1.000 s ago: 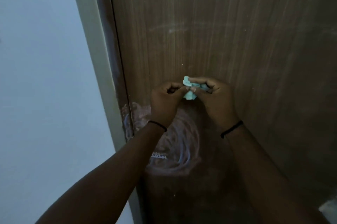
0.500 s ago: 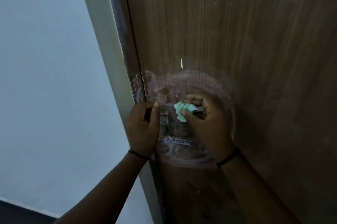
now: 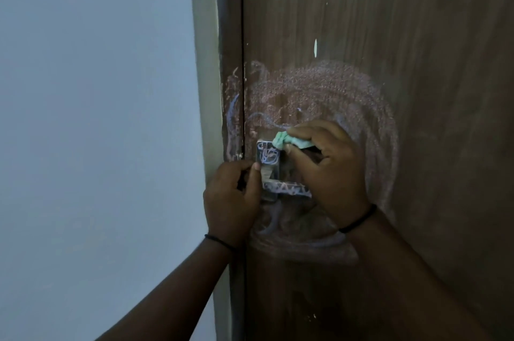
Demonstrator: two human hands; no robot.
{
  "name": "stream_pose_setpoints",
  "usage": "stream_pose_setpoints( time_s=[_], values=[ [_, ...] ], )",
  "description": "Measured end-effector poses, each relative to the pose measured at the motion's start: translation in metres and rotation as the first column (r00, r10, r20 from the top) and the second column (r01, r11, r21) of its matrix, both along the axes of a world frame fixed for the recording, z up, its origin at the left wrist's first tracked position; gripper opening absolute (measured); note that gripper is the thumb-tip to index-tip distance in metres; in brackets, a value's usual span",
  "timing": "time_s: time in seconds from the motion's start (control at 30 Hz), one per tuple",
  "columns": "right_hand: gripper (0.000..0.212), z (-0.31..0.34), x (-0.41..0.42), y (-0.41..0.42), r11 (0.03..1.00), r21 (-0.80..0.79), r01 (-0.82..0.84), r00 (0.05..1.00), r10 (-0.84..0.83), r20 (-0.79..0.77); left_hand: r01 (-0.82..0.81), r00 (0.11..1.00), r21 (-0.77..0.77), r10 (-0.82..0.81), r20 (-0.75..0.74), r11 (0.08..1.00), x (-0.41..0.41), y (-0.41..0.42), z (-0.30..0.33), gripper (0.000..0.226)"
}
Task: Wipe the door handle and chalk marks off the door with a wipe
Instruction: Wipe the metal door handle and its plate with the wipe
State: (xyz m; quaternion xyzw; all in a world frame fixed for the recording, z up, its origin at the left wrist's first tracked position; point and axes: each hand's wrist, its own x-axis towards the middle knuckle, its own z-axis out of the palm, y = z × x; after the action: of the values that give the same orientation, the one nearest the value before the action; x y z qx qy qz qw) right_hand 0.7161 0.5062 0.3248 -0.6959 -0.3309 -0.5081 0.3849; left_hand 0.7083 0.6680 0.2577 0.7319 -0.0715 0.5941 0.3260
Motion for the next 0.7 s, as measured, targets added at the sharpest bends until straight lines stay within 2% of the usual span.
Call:
stream_pose_setpoints(
  time_s=[0.2,0.33,0.7],
  values=[
    [0.028,-0.012,-0.014,0.005,0.999,-0.003,0.051,0.996,-0.051,-0.068,0.022,0.995,-0.076,-0.030,-0.100,0.997,-0.009,-0.003,-0.007,0.010],
    [0.021,-0.007,-0.014,0.017,0.989,-0.061,0.135,0.986,-0.140,-0.090,0.070,0.991,0.013,-0.068,-0.118,0.997,-0.013,-0.004,-0.009,0.018],
    [0.007,-0.004,0.013,0.032,0.909,-0.331,0.252,0.968,-0.241,0.074,0.215,0.976,0.098,-0.212,-0.040,0.972,-0.009,0.010,-0.004,0.015]
  ],
)
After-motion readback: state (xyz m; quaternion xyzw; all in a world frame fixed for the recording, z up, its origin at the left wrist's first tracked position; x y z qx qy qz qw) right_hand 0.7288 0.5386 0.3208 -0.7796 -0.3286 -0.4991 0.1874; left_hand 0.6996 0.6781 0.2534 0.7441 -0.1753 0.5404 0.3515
